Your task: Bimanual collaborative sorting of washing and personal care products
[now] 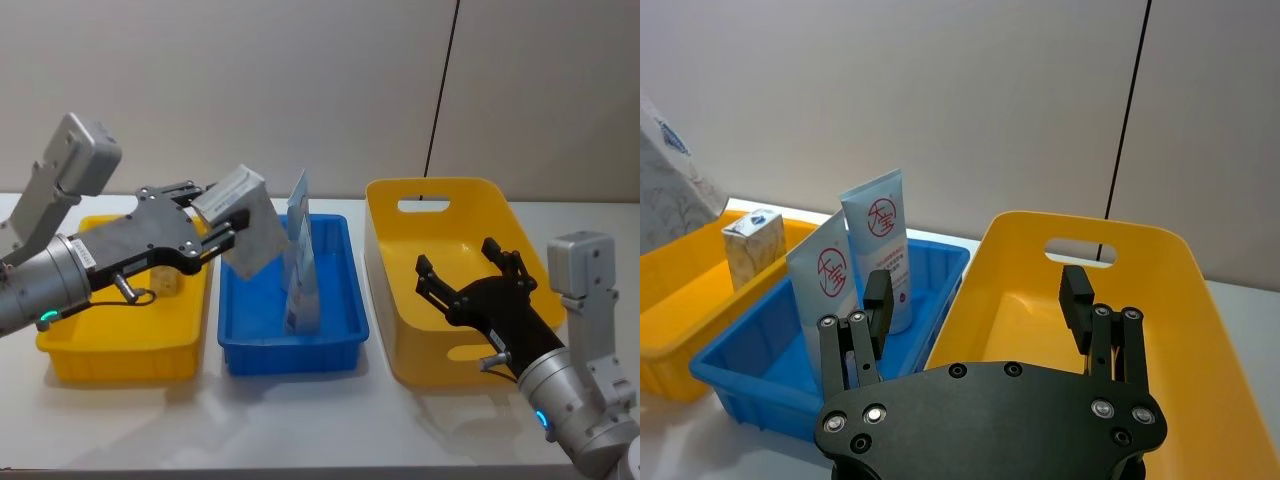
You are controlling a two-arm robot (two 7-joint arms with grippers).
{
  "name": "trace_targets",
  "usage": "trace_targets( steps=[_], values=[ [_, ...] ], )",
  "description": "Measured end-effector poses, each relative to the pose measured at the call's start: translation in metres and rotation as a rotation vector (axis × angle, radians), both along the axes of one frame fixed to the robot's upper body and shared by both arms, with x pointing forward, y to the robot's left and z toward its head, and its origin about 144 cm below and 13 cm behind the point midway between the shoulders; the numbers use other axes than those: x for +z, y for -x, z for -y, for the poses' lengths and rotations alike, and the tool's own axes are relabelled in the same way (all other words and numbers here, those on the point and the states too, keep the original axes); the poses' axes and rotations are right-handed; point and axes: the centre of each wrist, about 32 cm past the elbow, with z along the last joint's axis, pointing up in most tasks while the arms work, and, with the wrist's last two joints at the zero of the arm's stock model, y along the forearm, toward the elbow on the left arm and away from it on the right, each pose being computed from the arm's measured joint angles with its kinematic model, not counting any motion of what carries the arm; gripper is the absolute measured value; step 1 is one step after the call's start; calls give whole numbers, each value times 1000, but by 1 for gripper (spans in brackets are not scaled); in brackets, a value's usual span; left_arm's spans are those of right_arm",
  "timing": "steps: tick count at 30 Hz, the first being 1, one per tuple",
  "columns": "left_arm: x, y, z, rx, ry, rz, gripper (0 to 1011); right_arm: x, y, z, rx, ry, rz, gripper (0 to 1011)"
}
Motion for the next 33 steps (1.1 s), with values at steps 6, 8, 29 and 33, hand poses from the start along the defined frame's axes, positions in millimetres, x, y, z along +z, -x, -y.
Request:
trace_targets(
  steps=[6, 8, 29, 33],
  values=[
    [3, -1, 0, -113, -17, 0, 429, 0, 0, 0, 0, 0, 0, 1002],
    [4, -1, 1, -141, -21, -1, 429, 0, 0, 0, 0, 0, 0, 1002],
    [-1, -5, 5, -427, -112, -78, 429, 0, 0, 0, 0, 0, 0, 1002],
    [-2, -5, 6, -446, -118, -88, 429, 0, 0, 0, 0, 0, 0, 1002]
  ],
)
